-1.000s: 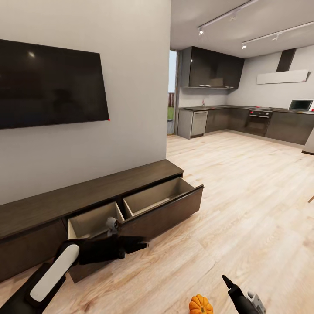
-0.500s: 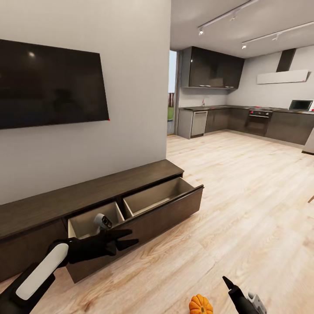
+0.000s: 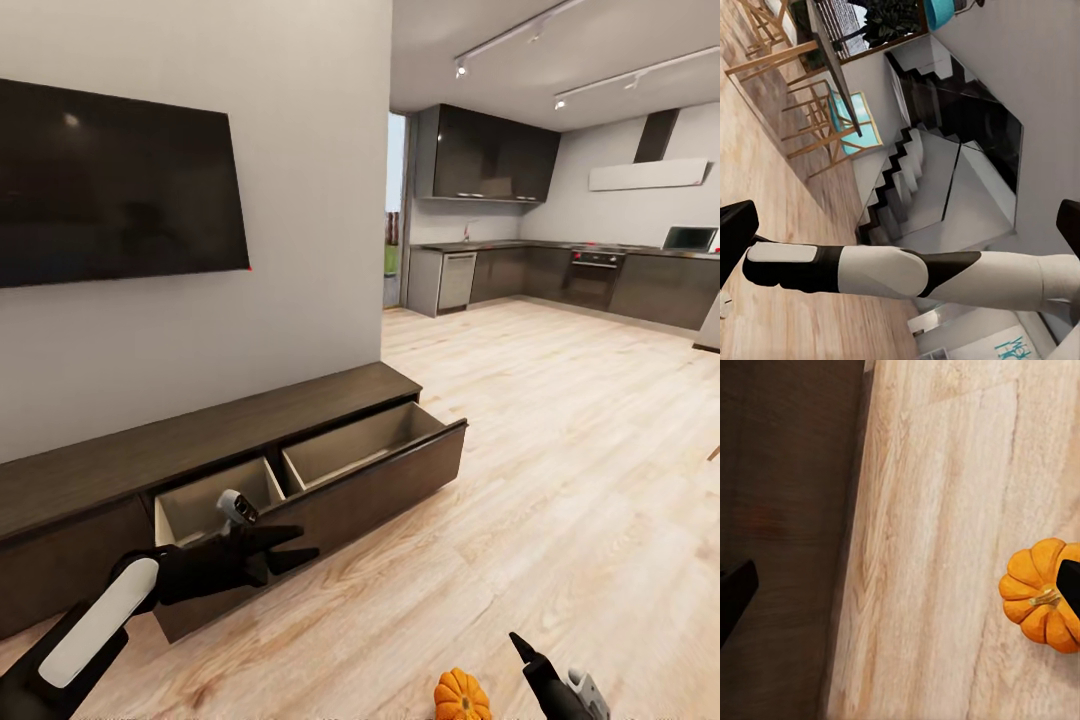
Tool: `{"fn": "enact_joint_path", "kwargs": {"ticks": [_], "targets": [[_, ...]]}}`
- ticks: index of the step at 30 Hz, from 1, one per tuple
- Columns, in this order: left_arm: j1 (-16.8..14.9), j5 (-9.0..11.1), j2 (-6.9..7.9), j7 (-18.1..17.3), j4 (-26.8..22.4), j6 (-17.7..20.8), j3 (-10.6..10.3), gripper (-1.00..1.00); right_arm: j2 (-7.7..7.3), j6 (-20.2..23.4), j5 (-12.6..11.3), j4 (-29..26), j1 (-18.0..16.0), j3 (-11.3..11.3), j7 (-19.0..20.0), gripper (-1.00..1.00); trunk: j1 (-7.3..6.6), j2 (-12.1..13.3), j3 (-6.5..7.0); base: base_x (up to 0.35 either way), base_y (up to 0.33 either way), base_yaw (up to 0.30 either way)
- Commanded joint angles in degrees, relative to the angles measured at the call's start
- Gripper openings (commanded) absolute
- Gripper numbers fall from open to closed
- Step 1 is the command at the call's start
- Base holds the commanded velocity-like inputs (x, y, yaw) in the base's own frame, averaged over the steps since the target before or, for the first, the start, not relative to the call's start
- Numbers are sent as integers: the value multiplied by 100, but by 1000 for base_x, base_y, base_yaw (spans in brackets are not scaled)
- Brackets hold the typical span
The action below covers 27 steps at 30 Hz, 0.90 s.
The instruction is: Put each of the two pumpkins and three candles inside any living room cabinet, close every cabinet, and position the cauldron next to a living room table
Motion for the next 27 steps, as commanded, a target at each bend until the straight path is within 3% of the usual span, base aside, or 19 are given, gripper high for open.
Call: {"fn": "enact_joint_path", "kwargs": {"ticks": [1, 27], "targets": [[-6, 18, 4, -10, 3, 21, -11, 100, -3, -29, 4, 21, -8, -13, 34, 100, 22, -44, -24, 0, 0, 0], [-6, 17, -8, -3, 129, 14, -23, 100, 14, -185, 7, 21, -8, -4, -30, 100, 593, -1087, -491, 0, 0, 0]]}}
